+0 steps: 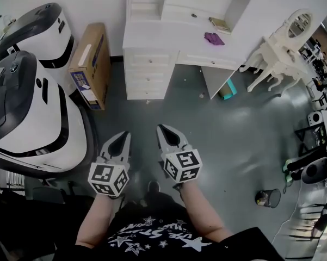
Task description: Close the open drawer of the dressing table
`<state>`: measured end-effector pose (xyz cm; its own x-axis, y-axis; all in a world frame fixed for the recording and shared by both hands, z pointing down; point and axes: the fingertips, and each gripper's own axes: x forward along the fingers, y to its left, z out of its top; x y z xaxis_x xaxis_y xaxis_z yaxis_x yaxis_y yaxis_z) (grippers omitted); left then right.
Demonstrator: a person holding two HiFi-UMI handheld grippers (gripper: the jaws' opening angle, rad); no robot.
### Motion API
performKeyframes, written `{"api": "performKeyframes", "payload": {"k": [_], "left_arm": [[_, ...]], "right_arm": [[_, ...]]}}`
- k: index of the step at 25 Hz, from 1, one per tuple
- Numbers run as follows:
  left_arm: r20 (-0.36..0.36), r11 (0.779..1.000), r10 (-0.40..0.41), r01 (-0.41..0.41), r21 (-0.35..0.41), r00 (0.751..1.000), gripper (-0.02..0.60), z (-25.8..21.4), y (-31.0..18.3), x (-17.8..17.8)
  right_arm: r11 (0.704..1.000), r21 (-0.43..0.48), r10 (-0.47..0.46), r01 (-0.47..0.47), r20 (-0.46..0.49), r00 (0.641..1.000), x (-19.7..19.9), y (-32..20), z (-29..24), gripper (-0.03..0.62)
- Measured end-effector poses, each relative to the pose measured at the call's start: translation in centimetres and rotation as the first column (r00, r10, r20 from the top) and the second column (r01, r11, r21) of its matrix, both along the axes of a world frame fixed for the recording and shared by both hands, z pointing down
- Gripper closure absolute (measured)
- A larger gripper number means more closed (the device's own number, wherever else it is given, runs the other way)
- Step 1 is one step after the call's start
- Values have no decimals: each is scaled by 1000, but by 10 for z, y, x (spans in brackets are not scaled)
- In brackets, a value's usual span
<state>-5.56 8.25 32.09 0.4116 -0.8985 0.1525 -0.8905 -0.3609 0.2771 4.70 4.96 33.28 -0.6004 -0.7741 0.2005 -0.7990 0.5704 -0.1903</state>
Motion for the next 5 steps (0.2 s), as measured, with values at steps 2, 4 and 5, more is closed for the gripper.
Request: {"api": "performKeyframes", "payload": {"k": [2, 4, 5], "left_arm": [[8, 1000, 8, -8, 8, 1000, 572, -4, 12, -10], [9, 1000, 18, -18, 16, 1000, 572, -11, 25, -19], [9, 1000, 23, -24, 21, 1000, 572, -15, 31, -23]], "right_arm": [[1000, 5, 5, -5, -5, 1000, -10, 12, -4, 591], [1000, 9, 11, -11, -4, 1000, -19, 24, -12, 592], [1000, 12, 14, -14, -3, 1000, -23, 30, -16, 592]]}}
